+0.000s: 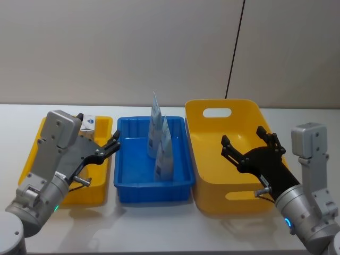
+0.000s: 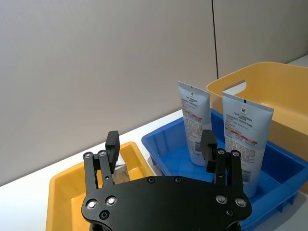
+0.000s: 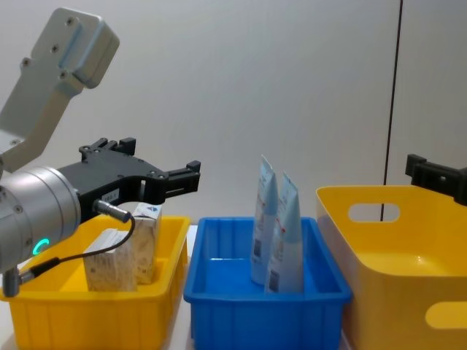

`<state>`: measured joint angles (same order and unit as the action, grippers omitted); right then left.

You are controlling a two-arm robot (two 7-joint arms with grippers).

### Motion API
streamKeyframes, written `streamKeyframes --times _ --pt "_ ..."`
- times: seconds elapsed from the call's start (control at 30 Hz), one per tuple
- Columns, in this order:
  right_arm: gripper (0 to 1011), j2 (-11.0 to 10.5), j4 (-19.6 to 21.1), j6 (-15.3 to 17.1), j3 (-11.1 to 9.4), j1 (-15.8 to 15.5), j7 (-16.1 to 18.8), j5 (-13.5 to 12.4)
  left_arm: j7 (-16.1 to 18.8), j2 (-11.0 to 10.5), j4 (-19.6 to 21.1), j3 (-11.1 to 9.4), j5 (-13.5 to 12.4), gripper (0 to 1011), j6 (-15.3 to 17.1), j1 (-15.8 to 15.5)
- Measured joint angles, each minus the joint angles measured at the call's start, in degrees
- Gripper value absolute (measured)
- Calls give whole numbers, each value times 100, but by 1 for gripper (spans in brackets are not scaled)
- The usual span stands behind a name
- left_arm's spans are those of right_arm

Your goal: Bimanual collaborative sorting of washing and personal care products

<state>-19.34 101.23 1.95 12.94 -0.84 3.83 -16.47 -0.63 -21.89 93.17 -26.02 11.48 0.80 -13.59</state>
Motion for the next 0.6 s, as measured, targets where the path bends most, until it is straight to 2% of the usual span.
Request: streamKeyframes --times 0.6 --pt "1002 0 0 0 0 0 0 0 0 0 0 0 -1 1002 0 0"
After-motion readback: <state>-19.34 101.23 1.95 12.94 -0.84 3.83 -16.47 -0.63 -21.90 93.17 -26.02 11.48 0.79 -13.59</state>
